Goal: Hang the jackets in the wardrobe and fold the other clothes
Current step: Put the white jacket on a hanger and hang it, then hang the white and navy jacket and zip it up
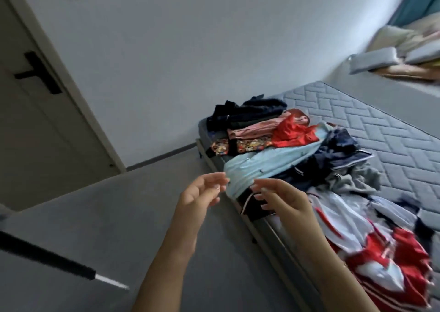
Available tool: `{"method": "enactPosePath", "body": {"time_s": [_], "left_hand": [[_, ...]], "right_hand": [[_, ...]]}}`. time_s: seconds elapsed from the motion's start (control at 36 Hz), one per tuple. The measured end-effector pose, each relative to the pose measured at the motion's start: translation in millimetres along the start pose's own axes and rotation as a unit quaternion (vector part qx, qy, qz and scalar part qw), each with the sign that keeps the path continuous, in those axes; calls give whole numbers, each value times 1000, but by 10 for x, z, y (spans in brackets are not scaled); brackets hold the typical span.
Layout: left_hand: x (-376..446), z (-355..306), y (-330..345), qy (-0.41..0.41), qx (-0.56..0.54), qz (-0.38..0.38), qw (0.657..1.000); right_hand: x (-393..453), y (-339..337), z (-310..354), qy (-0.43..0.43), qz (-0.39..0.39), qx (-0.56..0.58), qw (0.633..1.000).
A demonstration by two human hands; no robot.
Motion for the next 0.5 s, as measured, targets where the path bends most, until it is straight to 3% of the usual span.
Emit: {"method": "enactPosePath", "body": {"time_s": [0.31, 0.5], "left_hand": [[732, 1286, 2142, -138, 42, 149, 978], [1222, 2032, 2973, -227, 86, 216, 946]], "right_hand": [[145, -2295, -1110, 112, -157, -17, 981], [221, -3095, -1892, 197, -244, -23, 949]]}}
Point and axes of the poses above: each hand's wrist, its own x-axis towards the middle knuckle, its own y-axis out of the palm, z = x × y, the point moved 4 cm from there along x, towards the middle knuckle, and after that the axes turned 14 degrees about -x, right-handed, at the moved point
